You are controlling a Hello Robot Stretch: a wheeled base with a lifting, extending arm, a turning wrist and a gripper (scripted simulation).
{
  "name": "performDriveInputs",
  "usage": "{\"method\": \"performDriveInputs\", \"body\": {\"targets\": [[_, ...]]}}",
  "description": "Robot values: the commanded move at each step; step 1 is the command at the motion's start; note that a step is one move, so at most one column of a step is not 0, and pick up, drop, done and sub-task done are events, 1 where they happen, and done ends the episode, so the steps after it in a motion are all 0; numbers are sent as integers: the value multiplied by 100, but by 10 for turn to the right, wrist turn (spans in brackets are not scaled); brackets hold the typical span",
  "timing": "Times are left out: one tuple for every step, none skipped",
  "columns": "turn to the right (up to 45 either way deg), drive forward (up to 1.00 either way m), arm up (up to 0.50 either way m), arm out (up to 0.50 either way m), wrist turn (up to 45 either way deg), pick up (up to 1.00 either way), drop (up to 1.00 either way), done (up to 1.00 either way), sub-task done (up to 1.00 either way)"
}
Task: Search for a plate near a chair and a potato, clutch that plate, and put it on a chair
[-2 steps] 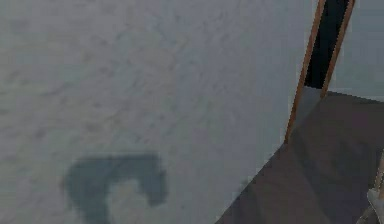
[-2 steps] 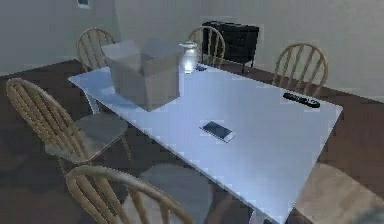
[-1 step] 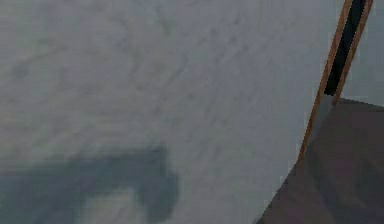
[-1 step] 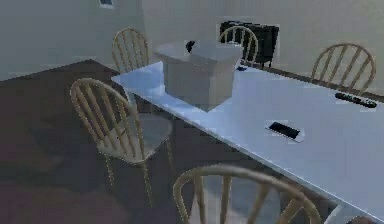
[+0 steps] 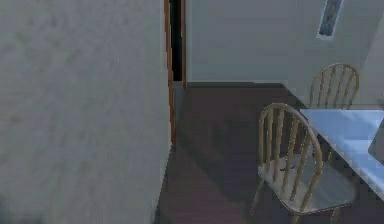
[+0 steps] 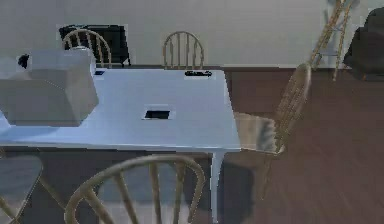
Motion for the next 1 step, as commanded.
{"method": "performDriveInputs", "body": {"targets": [[0, 100, 0, 0, 0, 0, 0, 0, 0]]}}
